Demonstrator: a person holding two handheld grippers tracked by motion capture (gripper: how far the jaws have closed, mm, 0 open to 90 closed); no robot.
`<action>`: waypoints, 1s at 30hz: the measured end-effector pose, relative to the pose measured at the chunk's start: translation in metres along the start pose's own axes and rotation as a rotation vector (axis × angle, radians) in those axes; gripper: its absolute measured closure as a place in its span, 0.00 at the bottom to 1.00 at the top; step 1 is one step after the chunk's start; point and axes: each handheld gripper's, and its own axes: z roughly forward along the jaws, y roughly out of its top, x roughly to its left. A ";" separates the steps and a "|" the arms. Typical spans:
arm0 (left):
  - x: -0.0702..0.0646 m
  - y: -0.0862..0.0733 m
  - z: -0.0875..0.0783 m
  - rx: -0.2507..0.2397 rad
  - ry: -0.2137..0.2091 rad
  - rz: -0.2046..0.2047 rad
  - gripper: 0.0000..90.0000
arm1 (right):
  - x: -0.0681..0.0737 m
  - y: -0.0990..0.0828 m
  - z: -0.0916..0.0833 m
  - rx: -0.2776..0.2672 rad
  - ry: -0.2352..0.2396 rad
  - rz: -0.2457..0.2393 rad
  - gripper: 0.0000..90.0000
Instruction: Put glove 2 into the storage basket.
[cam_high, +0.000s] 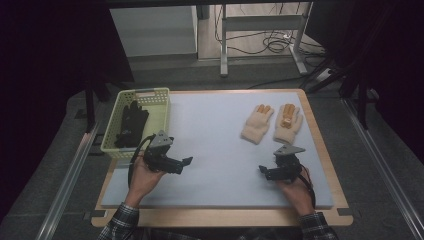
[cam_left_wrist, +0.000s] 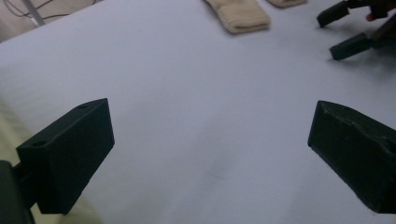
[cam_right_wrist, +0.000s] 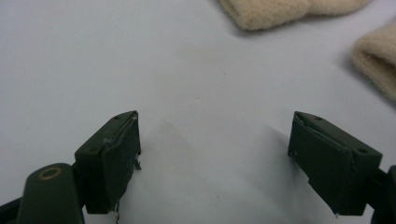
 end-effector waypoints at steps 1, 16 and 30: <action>-0.003 -0.003 0.002 0.004 -0.004 0.005 0.01 | 0.000 0.000 0.000 0.000 0.000 0.000 0.18; -0.014 -0.060 0.034 0.139 0.029 -0.043 0.00 | 0.000 0.000 0.000 0.001 0.003 0.005 0.18; -0.008 -0.070 0.038 0.207 0.056 -0.074 0.00 | -0.001 0.000 0.000 0.000 0.012 0.010 0.19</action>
